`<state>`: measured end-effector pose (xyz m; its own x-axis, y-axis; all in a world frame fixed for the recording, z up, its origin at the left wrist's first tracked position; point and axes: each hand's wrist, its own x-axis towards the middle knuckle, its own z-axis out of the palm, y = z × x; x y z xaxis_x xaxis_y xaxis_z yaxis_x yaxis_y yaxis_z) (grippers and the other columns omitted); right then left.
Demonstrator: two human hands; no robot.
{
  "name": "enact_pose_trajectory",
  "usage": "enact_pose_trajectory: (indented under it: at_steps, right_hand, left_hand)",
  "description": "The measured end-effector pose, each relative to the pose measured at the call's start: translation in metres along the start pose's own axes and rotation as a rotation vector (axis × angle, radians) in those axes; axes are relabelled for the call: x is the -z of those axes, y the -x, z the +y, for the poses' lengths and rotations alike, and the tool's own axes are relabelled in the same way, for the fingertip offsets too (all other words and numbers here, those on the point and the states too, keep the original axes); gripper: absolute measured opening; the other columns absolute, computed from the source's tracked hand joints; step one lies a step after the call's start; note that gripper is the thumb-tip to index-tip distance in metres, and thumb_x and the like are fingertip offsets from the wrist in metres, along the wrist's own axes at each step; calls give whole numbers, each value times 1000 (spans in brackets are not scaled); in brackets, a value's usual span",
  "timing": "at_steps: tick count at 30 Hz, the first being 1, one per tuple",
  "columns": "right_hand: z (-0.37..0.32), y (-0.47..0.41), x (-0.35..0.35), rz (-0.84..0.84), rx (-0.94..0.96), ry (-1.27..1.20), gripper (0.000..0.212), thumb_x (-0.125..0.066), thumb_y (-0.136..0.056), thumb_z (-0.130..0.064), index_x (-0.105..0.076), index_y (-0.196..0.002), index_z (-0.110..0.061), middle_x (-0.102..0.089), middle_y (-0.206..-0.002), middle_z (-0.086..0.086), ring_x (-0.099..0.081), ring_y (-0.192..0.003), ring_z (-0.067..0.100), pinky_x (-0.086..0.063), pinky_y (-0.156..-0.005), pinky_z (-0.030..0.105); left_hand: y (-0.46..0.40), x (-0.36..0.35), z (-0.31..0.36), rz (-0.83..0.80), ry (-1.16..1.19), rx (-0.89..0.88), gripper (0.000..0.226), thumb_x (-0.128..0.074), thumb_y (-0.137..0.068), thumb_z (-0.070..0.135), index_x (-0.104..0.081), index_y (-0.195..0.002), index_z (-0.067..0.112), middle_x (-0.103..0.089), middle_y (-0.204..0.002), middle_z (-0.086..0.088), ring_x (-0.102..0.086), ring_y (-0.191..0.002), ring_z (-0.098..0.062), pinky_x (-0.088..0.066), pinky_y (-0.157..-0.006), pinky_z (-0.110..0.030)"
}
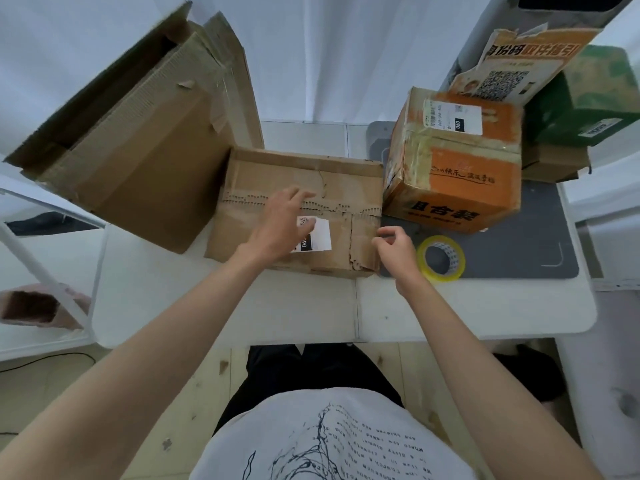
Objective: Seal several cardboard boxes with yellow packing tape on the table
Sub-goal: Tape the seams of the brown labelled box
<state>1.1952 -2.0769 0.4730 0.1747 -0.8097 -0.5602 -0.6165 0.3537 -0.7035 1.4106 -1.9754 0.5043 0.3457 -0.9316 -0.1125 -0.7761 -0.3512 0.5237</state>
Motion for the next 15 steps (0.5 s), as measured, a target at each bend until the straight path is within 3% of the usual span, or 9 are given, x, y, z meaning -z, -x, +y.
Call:
enact_pose_trajectory:
  at_steps: [2, 6, 12, 15]
  right_hand:
    - [1, 1, 0, -50, -37, -86, 34, -59, -98, -11, -54, -131, -15, -62, -119, 9, -60, -110, 23, -55, -85, 33]
    - [2, 2, -1, -102, -24, -100, 39, -67, -95, -9, -56, -132, -13, -60, -122, 9, -58, -115, 23, -53, -99, 39]
    - [8, 0, -3, -114, -54, -185, 40, -67, -95, -10, -54, -133, -11, -65, -124, 8, -62, -113, 24, -57, -88, 37]
    - [12, -1, -3, -99, -64, -208, 37, -67, -95, -9, -55, -130, -11, -65, -123, 8, -62, -111, 23, -54, -75, 30]
  left_hand:
    - [-10, -6, 19, -142, -45, -97, 48, -64, -97, 33, -54, -141, 18, -56, -139, -1, -54, -124, -24, -39, -103, -34]
    - [-26, -15, 30, -313, -164, -77, 60, -69, -92, 43, -50, -143, 17, -50, -140, -3, -55, -120, -28, -44, -96, -38]
    - [-41, -17, 34, -426, -209, -32, 85, -81, -79, 48, -42, -147, 16, -44, -145, -7, -48, -129, -29, -41, -107, -44]
    - [-45, -17, 34, -447, -245, -32, 95, -85, -72, 52, -40, -149, 18, -43, -144, -8, -41, -135, -28, -35, -110, -42]
